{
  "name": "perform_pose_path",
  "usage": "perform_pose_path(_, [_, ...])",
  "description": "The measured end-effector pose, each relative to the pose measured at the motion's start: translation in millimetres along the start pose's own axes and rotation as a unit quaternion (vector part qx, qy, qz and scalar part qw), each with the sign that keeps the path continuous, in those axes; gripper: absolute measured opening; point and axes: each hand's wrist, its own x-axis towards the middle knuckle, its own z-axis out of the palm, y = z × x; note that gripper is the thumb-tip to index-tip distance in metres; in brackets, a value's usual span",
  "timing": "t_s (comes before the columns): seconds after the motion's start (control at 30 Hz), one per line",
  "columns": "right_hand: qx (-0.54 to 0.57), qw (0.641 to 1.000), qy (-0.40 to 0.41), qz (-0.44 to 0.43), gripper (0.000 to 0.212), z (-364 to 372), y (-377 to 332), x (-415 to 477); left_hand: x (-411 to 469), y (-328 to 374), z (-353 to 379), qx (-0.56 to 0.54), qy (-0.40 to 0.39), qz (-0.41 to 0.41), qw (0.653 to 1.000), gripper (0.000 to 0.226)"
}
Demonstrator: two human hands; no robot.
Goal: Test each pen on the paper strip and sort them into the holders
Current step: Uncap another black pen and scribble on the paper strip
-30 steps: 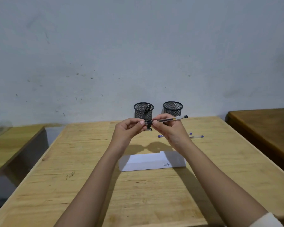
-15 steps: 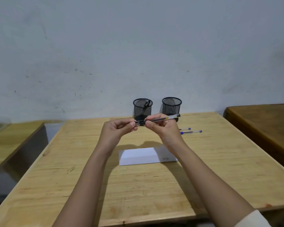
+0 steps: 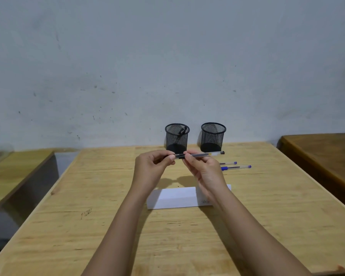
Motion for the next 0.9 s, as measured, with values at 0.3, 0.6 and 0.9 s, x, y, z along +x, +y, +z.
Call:
perform_pose_path(0.3, [-0.115, 0.992, -0.031, -0.032, 0.012, 1.9, -8.9, 10.4, 0.6, -2.0, -23.0, -0.096, 0.002, -0.086, 0.992, 0.008])
perform_pose_path(0.6, [-0.026, 0.991, 0.088, -0.093, 0.015, -48.8, -51.7, 17.6, 7.4, -41.4, -99.9, 0.026, 0.113, -0.095, 0.989, 0.009])
perform_pose_path(0.9, [-0.237, 0.959, 0.119, -0.098, 0.019, -45.9, -34.3, 14.9, 3.9, -85.5, -68.3, 0.182, 0.062, -0.098, 0.976, 0.009])
